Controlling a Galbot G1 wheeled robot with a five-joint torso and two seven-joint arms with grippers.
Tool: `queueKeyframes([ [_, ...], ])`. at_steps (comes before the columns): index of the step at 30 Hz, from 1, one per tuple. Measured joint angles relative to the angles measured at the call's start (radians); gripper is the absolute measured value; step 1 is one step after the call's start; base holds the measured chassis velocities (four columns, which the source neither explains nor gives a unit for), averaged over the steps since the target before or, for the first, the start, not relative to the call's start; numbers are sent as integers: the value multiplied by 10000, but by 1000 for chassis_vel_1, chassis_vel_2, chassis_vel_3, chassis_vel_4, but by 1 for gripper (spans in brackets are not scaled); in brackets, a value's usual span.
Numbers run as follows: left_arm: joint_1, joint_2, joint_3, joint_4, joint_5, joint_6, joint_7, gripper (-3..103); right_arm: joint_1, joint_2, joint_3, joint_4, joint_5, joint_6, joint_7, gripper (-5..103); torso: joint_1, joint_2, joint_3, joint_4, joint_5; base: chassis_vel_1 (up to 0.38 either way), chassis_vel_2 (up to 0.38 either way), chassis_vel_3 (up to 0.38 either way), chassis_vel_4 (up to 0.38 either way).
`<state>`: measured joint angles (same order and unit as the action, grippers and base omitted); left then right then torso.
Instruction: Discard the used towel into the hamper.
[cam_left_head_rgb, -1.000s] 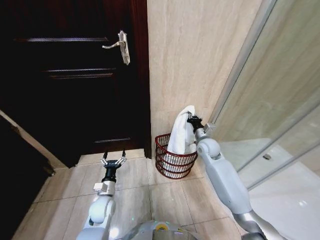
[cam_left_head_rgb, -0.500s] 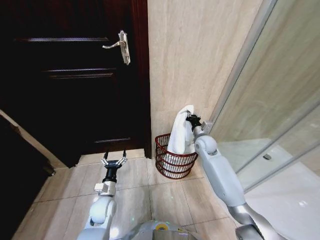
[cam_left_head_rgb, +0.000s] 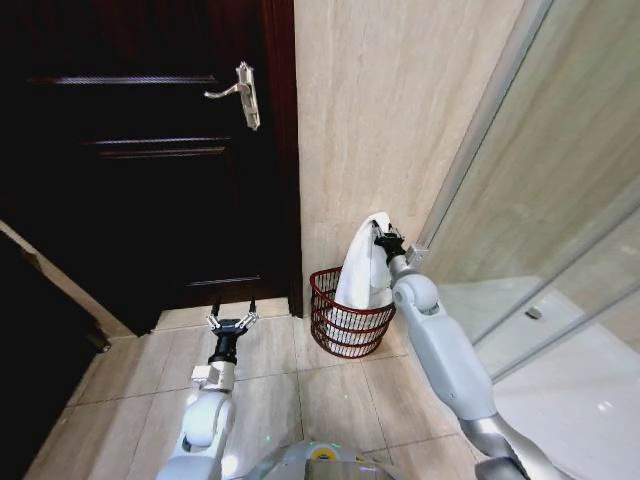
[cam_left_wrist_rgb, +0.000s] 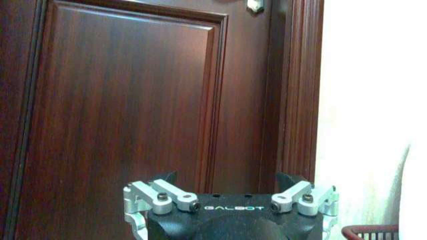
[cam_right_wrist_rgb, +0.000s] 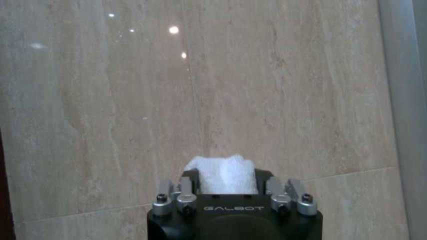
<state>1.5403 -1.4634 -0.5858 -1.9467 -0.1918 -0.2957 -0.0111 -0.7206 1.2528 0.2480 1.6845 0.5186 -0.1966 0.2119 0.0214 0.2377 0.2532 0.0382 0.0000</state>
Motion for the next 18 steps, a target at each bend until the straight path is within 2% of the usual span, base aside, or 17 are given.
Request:
queueKeyframes([
  [2,13,0,0,-12,-4,0,-1,100,-8,-10,0,11,4,0,3,50,0,1,0,0,0,0,0,0,0],
  [3,49,0,0,-50,-20,0,-3,100,-37,-46,0,64,18,-2,19,61,1,3,2,0,1,0,0,0,0],
  [4,71,0,-1,-66,-31,-4,-3,100,-67,-81,0,140,28,-4,48,66,2,6,3,0,0,0,0,0,0],
  [5,71,0,-1,-66,-31,-4,-3,100,-67,-81,0,140,28,-4,48,66,2,6,3,0,0,0,0,0,0],
  [8,78,21,-5,-73,-37,-11,-4,100,-96,-164,2,290,95,-52,126,83,3,13,6,0,0,0,0,0,0],
  [10,72,22,-5,-73,-38,-11,-4,100,-93,-173,4,303,106,-60,137,83,3,13,6,0,0,0,0,0,0],
  [11,54,19,-1,-73,-38,-12,-4,100,-77,-186,8,313,120,-70,164,88,4,14,8,0,0,0,0,0,0],
  [12,44,15,9,-73,-37,-13,-4,100,-63,-193,16,316,128,-74,202,97,4,15,9,0,0,0,0,0,0],
  [18,44,31,20,-84,-36,-14,-4,100,-128,-239,50,456,164,-80,270,100,6,19,12,0,0,0,0,0,0],
])
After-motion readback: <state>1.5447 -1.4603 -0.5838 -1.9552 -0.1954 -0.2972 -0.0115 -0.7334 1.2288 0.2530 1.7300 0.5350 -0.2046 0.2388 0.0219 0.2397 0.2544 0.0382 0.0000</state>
